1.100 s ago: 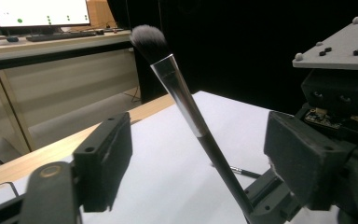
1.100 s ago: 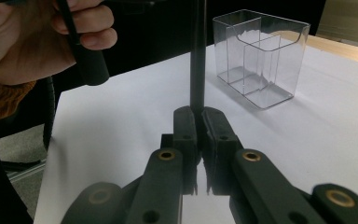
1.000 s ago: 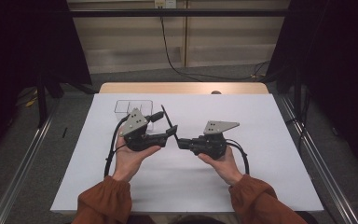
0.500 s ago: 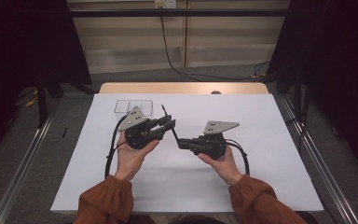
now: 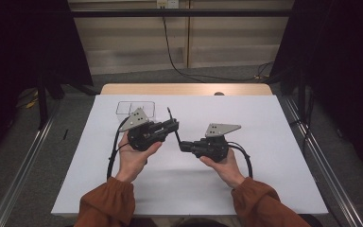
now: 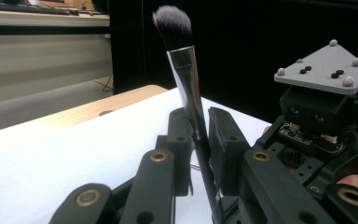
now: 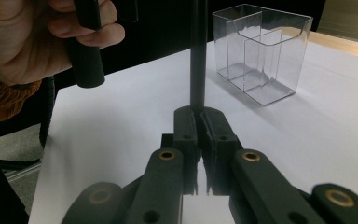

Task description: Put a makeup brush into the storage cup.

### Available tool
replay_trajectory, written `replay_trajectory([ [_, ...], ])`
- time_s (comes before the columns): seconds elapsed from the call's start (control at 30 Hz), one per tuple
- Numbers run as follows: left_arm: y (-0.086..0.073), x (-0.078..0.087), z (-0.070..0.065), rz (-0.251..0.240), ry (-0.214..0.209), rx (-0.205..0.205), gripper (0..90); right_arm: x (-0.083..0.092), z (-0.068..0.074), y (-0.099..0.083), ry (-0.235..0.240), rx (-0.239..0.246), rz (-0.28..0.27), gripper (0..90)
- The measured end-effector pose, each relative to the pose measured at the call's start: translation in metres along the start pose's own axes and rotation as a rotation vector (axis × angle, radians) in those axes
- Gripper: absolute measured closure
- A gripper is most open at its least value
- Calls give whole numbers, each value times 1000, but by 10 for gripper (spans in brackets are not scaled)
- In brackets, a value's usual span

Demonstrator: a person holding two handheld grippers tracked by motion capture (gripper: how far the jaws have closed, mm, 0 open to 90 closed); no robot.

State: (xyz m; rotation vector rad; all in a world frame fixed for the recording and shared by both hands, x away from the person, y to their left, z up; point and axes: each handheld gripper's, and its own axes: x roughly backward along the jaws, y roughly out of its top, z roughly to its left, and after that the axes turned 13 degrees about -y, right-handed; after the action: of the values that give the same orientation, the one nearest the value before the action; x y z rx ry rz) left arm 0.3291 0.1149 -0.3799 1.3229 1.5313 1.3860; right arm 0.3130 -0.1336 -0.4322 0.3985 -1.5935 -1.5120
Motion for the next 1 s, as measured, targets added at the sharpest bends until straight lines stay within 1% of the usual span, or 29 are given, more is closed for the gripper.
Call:
replay_trajectory([
  [0.03,0,0,0,-7,-8,6,806,0,0,0,-2,1,-2,848],
  [0.13,1,-1,-1,-7,-18,17,821,-1,1,0,-7,11,-4,846],
  [0.2,1,-2,-3,-3,-39,16,834,-2,2,0,-5,16,-4,843],
  [0.3,3,-5,-8,16,-37,-10,842,-4,4,0,-1,22,-2,843],
  [0.33,3,-5,-8,17,-35,-12,843,-4,4,0,0,21,-3,843],
  [0.5,4,-4,-8,7,-32,-1,843,-3,3,0,2,20,-12,840],
  [0.63,3,-5,-8,9,-30,0,843,-3,3,0,4,16,-17,829],
  [0.77,3,-4,-8,11,-31,2,843,-3,3,0,7,14,-27,744],
  [0.87,3,-5,-7,12,-28,3,843,-3,3,0,0,15,-29,647],
  [1.0,3,-5,-8,17,-29,1,842,-3,4,1,-16,23,-37,487],
])
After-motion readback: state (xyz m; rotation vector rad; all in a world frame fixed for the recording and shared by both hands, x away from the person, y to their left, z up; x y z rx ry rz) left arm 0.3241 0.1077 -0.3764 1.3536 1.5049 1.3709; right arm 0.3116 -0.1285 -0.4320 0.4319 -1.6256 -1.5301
